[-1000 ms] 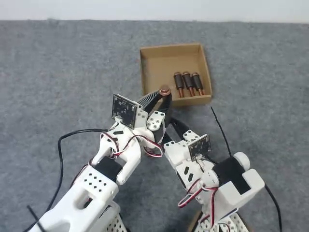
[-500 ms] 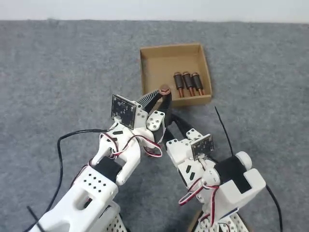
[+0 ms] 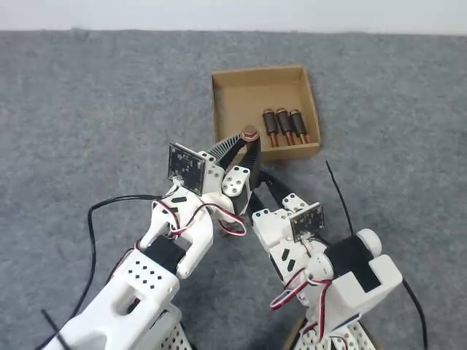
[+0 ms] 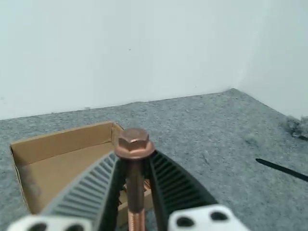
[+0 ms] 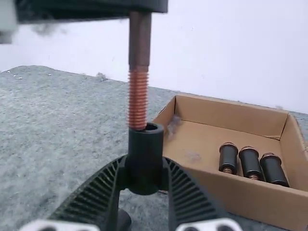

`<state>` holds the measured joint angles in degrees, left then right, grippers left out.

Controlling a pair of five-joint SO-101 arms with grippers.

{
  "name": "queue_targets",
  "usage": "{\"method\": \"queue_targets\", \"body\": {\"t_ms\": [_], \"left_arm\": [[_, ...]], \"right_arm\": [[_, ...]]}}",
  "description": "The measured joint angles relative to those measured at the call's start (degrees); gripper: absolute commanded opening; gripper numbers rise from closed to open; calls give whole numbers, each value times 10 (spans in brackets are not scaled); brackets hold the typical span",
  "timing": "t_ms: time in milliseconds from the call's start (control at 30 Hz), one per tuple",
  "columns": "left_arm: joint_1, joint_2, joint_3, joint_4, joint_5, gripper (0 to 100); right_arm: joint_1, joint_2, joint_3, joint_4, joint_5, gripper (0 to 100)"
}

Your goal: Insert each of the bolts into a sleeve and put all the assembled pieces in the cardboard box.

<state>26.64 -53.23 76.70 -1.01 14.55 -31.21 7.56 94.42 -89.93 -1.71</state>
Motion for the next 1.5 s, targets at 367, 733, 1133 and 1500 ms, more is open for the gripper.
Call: {"method": "queue_targets", "body": {"t_ms": [367,733,1133,1500], "left_arm": [[0,0,0,-1,0,13],[8,0,0,-1,-3,13],[11,0,-1,-1,-4,13],[14,117,-65,-32,-4,13]], "right_arm": [[0,0,0,0,0,6],[3,0,0,0,0,6],[6,0,0,0,0,6],[11,-1,0,-6,-1,6]]}}
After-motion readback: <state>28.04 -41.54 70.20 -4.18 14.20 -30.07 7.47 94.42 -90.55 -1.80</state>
